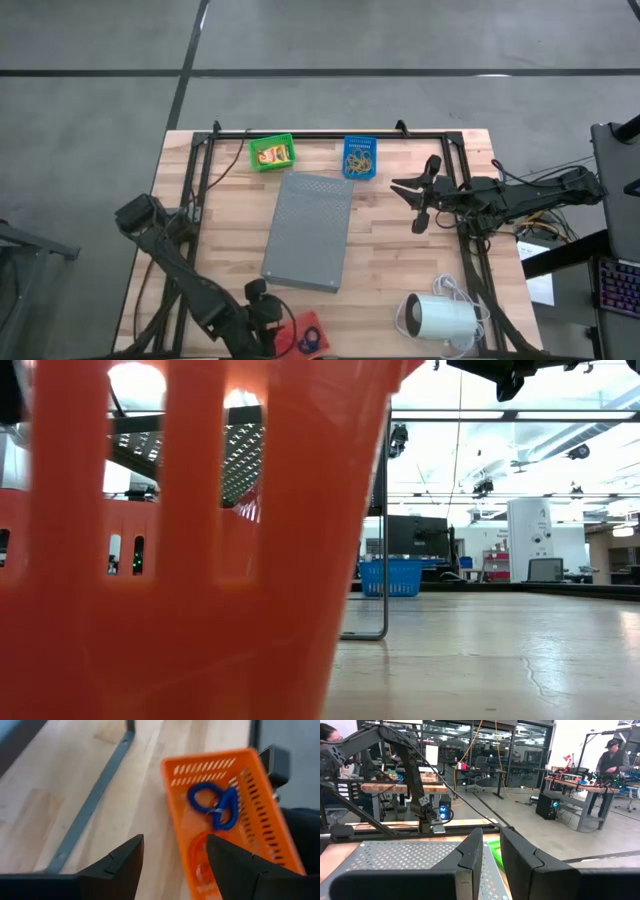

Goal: Pick & Place Office Desk Supplies
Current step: Put the blue basket on the shelf

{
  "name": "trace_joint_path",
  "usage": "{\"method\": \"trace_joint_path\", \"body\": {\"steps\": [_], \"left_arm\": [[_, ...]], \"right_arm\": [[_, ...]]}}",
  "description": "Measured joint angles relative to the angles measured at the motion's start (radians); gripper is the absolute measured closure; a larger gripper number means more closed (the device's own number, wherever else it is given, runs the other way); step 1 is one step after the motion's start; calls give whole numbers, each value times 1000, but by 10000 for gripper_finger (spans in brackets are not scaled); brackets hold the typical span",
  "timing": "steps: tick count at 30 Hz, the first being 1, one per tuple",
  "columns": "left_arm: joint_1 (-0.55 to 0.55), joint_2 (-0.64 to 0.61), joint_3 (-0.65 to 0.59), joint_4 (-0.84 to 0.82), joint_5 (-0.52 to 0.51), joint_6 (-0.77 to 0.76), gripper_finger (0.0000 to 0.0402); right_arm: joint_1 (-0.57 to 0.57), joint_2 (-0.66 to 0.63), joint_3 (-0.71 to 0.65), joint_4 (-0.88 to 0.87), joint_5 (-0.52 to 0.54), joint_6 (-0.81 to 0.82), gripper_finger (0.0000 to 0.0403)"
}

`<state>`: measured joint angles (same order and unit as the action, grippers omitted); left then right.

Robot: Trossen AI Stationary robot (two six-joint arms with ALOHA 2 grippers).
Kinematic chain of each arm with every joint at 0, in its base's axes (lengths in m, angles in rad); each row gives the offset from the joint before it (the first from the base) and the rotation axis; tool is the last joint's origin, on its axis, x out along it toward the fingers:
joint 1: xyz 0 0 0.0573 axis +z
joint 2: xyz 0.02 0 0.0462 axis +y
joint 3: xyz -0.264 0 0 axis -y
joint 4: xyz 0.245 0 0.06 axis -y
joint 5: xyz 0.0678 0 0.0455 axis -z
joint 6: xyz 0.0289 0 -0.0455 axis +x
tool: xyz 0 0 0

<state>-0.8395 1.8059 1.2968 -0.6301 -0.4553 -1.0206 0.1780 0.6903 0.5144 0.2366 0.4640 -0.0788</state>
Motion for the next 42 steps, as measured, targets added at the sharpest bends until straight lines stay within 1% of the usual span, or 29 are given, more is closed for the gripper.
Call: {"method": "trace_joint_path", "body": {"steps": [2, 6, 12, 15, 18, 25, 30, 34, 38, 40, 42], "left_arm": [[-2, -17, 0, -36, -20, -21, 180], [-18, -70, 0, -56, -135, -51, 180], [-53, -92, 1, -47, -270, -40, 180], [-60, -91, 1, -53, -303, -30, 180], [-58, -106, 1, -88, -304, -30, 180], [-14, -158, 1, -174, -305, -23, 181], [39, -177, 1, -213, -304, 37, 181], [115, -202, 1, -256, -282, 48, 181], [227, -236, 1, -325, -208, 41, 181], [281, -248, 1, -358, -183, 80, 181], [322, -267, -1, -406, -180, 121, 181]], "right_arm": [[0, 0, 0, 0, 0, 0, 339], [0, 0, 0, 0, 0, 0, 339], [0, 0, 0, 0, 0, 0, 339], [0, 0, 0, 0, 0, 0, 339], [0, 0, 0, 0, 0, 0, 339], [0, 0, 0, 0, 0, 0, 339], [0, 0, 0, 0, 0, 0, 339], [0, 0, 0, 0, 0, 0, 339], [0, 0, 0, 0, 0, 0, 339], [0, 0, 0, 0, 0, 0, 339], [0, 0, 0, 0, 0, 0, 339]]}}
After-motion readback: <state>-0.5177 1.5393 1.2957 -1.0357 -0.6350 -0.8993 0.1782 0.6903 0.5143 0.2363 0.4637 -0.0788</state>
